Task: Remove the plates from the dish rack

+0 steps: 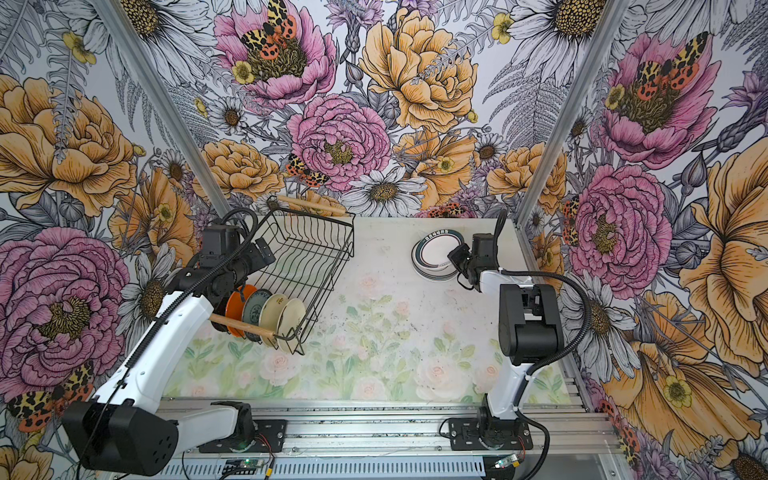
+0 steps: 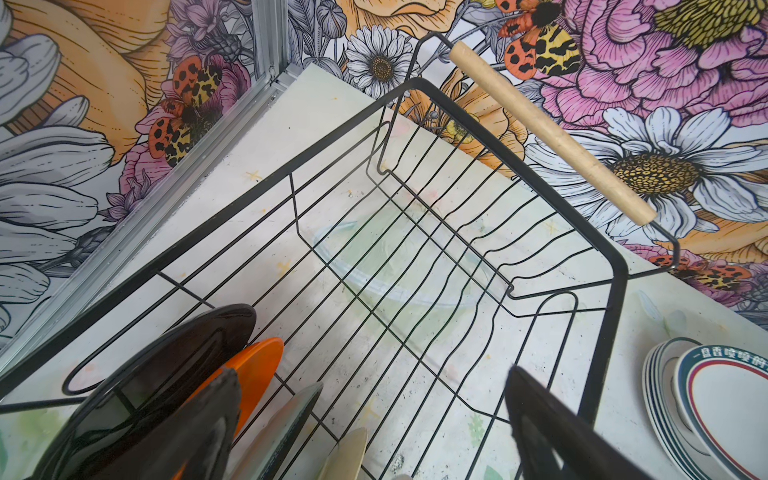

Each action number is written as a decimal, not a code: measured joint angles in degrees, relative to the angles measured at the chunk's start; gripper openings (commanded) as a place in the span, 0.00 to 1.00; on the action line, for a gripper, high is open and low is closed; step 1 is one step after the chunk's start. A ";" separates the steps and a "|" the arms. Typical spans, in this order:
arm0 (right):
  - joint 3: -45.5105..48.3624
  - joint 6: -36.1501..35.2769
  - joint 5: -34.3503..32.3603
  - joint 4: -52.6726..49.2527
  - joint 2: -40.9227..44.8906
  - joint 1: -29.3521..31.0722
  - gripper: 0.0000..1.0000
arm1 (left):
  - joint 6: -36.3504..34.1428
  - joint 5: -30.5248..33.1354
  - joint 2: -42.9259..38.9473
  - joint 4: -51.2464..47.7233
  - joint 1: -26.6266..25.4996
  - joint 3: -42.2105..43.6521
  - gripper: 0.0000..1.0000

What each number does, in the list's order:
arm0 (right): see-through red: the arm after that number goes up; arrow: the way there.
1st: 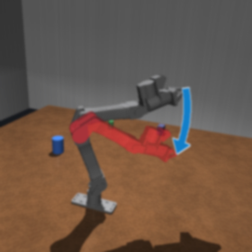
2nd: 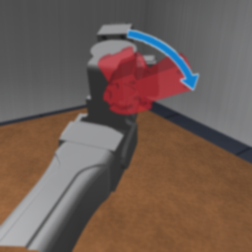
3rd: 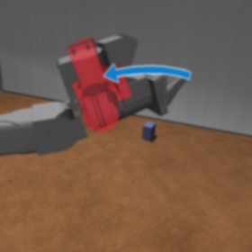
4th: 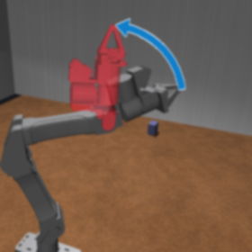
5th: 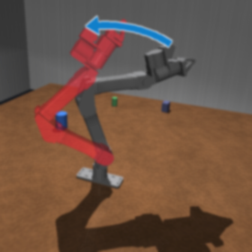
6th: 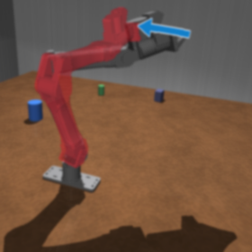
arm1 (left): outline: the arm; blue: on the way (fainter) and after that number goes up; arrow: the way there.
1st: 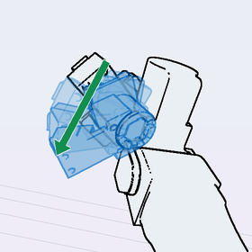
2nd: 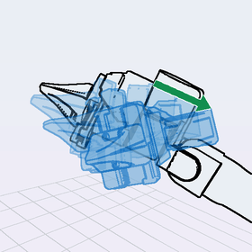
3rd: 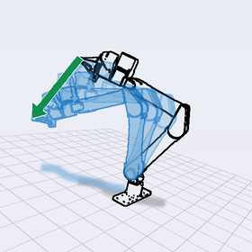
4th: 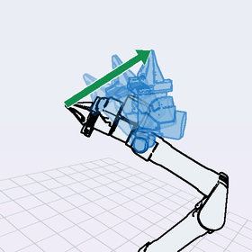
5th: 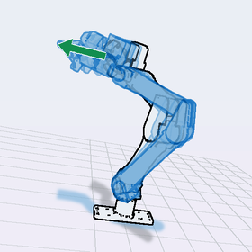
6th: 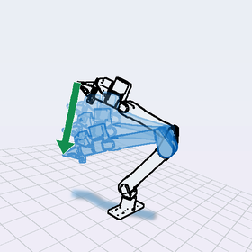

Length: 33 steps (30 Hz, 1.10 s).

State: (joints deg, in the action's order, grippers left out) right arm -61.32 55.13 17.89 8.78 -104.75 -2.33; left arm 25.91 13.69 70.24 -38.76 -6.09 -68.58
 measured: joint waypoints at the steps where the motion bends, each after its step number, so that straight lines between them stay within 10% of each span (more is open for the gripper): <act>1: 0.00 0.00 -0.02 0.09 0.00 0.00 0.00 | 0.00 -0.04 0.00 0.00 0.00 0.00 0.99; 18: 0.44 0.00 -0.02 0.09 -1.42 0.00 0.07 | 0.02 -2.84 0.31 0.00 0.00 0.00 0.99; 33: 0.44 0.33 0.20 -0.63 -1.86 0.00 0.52 | 0.00 -3.93 0.76 0.00 0.00 0.00 0.99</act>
State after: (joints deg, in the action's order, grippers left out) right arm -60.88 55.46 18.09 8.14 -106.61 -2.33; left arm 25.91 9.76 71.00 -38.76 -6.09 -68.58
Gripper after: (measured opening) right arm 0.494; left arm 0.987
